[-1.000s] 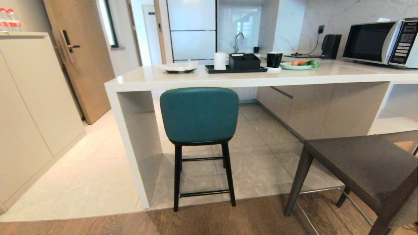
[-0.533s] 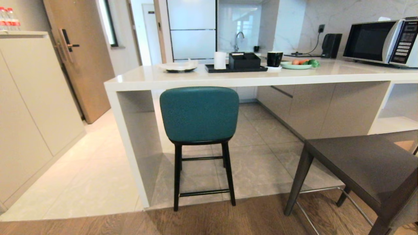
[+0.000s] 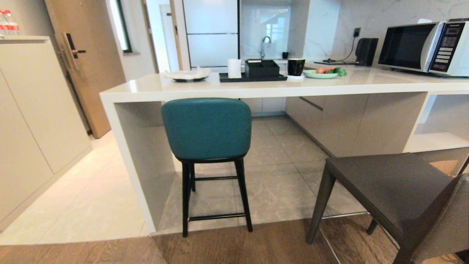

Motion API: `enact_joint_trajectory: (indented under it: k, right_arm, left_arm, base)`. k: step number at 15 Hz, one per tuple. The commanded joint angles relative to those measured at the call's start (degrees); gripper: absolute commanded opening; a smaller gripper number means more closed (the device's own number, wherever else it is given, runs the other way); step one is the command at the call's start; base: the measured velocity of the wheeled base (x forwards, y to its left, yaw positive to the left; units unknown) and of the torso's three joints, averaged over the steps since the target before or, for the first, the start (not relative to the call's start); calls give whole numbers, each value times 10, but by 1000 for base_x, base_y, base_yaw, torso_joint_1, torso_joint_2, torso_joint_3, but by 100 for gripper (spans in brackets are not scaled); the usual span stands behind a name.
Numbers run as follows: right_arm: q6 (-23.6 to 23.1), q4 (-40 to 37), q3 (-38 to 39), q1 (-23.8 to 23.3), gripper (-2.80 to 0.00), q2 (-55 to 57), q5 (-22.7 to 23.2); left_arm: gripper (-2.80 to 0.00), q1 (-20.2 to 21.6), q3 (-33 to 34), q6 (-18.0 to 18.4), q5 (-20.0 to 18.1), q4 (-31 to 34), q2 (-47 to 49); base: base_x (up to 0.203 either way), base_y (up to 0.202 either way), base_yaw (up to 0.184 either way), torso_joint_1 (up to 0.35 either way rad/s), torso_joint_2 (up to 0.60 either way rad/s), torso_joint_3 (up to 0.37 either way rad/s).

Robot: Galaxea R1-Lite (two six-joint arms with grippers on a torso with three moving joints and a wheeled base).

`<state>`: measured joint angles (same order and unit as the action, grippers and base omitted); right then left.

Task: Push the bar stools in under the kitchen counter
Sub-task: Push the gray chair back under the dining table

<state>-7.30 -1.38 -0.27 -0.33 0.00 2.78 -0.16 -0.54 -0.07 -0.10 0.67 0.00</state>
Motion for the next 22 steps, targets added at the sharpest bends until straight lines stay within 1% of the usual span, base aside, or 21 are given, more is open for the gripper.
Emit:
enact_joint_trajectory:
  k: [1, 22]
  right_arm:
    - [-1, 0, 0, 0, -280, 0, 0]
    - [-2, 0, 0, 0, -280, 0, 0]
  left_arm:
    - [-280, 0, 0, 0, 0, 0, 1]
    - [-280, 0, 0, -1, 0, -1, 1]
  base:
    - [0, -195, 2, 5, 4, 2]
    - [0, -193, 2, 3, 2, 2]
